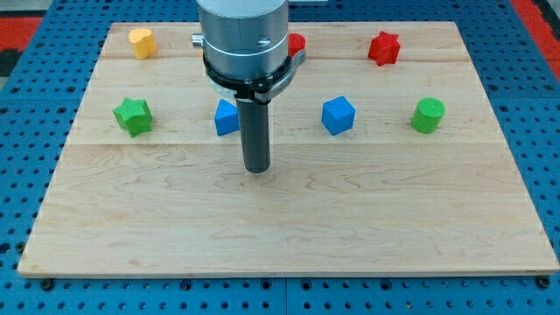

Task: Push the triangle slightly up

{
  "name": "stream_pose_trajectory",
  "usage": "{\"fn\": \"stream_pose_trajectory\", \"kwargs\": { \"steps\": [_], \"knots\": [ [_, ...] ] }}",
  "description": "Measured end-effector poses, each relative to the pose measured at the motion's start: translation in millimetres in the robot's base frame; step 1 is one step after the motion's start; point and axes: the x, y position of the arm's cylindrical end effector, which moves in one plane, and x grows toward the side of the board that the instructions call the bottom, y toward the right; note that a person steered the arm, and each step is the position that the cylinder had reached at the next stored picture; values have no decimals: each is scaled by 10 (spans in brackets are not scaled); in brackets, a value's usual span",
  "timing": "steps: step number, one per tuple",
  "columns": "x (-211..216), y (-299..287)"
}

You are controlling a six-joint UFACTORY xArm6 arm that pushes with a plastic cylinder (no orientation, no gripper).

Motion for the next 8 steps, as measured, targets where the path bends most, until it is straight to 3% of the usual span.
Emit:
{"fn": "stream_pose_trajectory", "kwargs": {
  "steps": [6,8],
  "knots": [
    [-9,28],
    [-307,19]
  ]
}}
